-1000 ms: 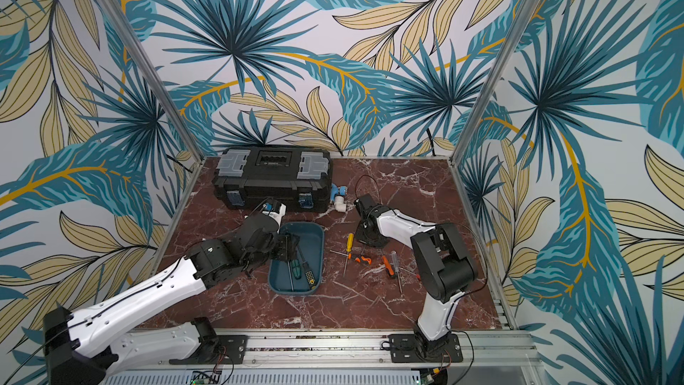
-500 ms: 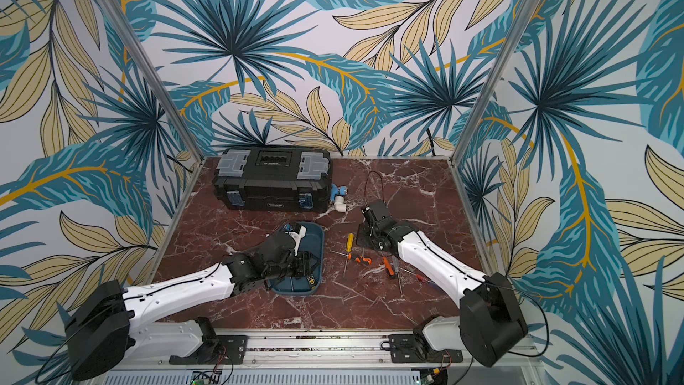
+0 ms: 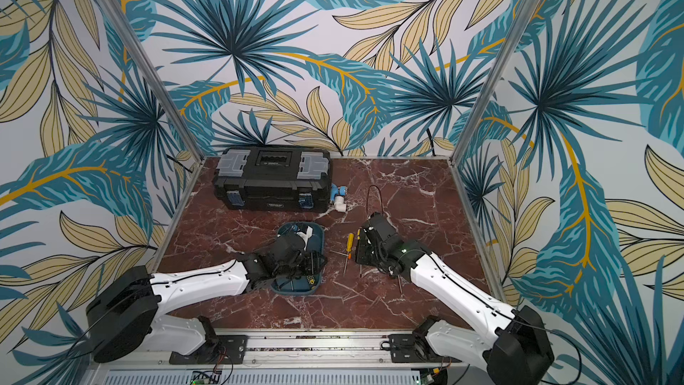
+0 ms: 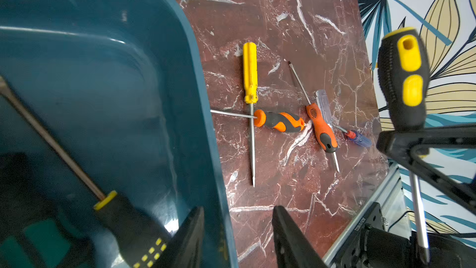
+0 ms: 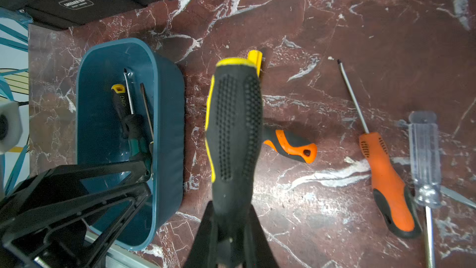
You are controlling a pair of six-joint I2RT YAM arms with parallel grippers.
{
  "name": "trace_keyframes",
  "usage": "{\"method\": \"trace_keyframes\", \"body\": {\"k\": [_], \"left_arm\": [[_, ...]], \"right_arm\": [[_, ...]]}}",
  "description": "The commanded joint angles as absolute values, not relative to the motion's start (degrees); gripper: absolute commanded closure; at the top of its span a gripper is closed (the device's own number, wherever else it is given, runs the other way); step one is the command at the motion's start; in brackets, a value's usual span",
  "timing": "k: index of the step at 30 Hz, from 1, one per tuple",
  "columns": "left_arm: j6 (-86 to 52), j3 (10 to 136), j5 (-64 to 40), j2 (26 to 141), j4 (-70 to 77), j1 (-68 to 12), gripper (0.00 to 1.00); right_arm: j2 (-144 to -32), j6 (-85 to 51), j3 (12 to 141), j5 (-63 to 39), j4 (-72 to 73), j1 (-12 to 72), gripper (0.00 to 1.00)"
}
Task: Put the screwdriver on the desktop into the storage box
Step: Place the screwdriver in the storage box.
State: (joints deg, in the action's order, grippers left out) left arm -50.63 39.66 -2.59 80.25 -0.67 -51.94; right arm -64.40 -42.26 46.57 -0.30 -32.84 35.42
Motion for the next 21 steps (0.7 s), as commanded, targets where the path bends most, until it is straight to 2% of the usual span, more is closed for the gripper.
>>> {"method": "trace_keyframes", "body": {"k": [1,6,13,18,21], "left_arm": [[-51.7,41.8,-3.5,81.3,2.7,-52.4,0.53],[-51.8,42.8,-3.5,80.9,1.6,-52.4,0.54],[-47.0,50.7,5.1,69.7,-15.1,-51.4,0.50],[-47.2,50.2,1.0,62.5,-8.9,-50.0,0.42],[-46.7,51.1,-2.5,62.1,-6.6,-49.8,0.42]], "right_arm": [[-63.3,-42.2,47.7,-0.3,-34.4,35.8,1.00],[-63.5,-41.3,48.6,-0.7,-34.5,36.8,1.00],[-61.7,-38.4,49.5,-3.1,-30.0,40.2,1.00],[-60.7,-36.8,50.0,-6.7,-22.4,44.7,1.00],[-61.3,-35.8,51.3,-6.4,-20.8,47.2,1.00]]}}
